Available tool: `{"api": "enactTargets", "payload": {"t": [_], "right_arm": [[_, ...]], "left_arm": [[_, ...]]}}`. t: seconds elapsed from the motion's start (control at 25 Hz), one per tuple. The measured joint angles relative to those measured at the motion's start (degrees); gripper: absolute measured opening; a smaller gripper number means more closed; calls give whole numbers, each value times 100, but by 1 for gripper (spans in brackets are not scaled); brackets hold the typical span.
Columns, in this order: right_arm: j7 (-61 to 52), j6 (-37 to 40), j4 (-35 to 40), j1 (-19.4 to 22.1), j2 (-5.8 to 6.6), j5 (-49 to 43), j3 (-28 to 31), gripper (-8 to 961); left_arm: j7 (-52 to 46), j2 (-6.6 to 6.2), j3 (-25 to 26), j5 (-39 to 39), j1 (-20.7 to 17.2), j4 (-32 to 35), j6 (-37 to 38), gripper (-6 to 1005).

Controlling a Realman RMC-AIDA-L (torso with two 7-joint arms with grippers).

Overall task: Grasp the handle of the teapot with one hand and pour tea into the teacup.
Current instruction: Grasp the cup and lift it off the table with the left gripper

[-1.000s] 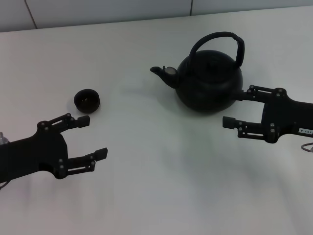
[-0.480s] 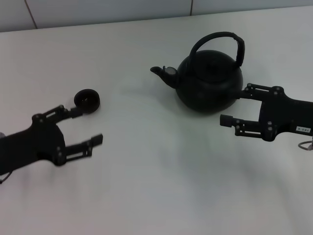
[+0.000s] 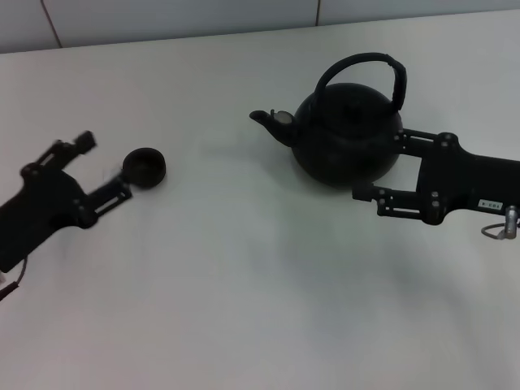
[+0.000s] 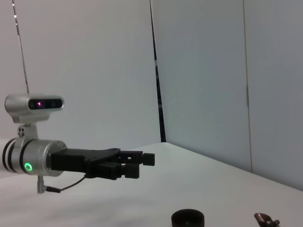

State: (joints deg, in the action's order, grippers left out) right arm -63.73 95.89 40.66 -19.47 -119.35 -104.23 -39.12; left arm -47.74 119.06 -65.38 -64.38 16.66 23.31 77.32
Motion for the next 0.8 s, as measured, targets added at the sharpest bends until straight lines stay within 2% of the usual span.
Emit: {"api": "enactTargets", "payload": {"t": [0.12,0.28,0.44,0.56,0.8], "right_arm": [[1,0,-2,-50,0,4,7,731],[3,0,-9,-115,0,8,10,731],[5,0,-8,-134,0,9,10,731],[6,0,-8,-135,0,9,10,731],[8,1,-6,-129,0,9,10,730]], "left_arm": [[483,5,-4,578,107,-563,-55,836],[952,6,-17,771,397,-1177,-530,834],[988,5,-109,736,557,-1322,-827,833],[978,3,-375,732,721,-1344,-1191,831],[954,8,-593,760,875,-1332,-1407,829]]}}
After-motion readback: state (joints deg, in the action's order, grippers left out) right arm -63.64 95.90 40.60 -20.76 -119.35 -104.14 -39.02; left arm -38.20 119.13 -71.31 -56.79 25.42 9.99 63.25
